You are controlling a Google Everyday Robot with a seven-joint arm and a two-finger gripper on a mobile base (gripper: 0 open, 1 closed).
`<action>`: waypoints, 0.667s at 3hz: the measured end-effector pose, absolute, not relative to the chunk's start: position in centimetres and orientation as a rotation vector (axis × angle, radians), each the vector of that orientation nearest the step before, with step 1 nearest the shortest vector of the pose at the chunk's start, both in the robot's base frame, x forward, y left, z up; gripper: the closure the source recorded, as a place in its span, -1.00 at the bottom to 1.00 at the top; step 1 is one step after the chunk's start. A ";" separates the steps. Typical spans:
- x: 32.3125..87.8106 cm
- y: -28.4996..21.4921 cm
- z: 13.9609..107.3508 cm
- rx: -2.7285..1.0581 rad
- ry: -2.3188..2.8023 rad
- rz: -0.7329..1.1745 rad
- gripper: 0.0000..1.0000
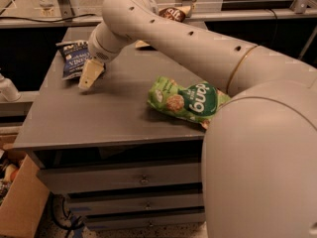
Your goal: Pick blue chip bag
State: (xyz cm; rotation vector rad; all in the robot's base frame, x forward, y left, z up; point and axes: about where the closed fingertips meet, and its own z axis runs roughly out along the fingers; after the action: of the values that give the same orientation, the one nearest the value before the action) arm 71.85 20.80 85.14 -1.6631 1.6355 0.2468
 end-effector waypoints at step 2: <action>74.4 22.0 84.5 -1.596 1.651 0.274 -0.65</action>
Offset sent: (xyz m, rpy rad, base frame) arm 0.0515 0.0160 -0.0055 0.1142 0.0364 -0.0796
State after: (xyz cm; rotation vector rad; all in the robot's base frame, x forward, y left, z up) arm 74.43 21.95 84.48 -1.5957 1.6507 0.2743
